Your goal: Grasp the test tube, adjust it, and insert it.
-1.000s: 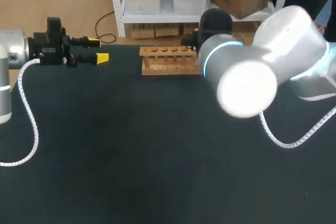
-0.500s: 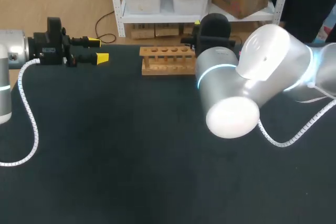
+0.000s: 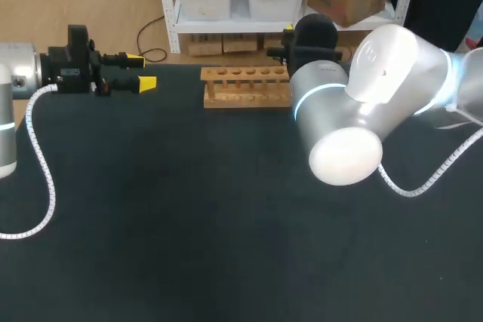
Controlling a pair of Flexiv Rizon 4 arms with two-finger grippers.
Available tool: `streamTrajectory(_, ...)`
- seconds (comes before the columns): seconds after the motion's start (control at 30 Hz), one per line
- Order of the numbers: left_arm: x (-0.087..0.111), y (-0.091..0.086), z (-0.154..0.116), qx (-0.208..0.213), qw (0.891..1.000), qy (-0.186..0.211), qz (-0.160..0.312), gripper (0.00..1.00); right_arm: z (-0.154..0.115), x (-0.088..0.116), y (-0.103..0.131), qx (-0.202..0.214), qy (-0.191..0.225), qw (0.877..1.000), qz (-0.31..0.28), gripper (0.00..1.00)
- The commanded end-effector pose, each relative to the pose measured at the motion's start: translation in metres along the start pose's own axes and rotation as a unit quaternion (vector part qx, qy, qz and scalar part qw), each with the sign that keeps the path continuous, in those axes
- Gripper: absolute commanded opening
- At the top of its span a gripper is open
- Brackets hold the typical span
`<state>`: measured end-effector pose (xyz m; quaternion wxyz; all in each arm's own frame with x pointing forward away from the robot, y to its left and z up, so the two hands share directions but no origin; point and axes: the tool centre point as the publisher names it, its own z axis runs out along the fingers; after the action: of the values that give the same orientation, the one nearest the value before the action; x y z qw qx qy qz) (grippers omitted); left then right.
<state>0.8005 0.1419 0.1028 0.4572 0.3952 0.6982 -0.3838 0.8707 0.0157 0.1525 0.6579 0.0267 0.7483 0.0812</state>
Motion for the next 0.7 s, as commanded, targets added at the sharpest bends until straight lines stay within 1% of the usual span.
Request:
streamTrajectory(0.03, 0.001, -0.001, 0.000, -0.001, 1.000, -0.002, 0.001, 1.00, 0.008, 0.003, 0.002, -0.015, -0.001, 1.000, 0.004, 0.00)
streamTrajectory(0.7, 0.001, -0.001, 0.000, -0.001, 1.000, -0.002, 0.001, 1.00, 0.019, 0.015, 0.005, -0.033, 0.002, 0.999, 0.014, 0.00)
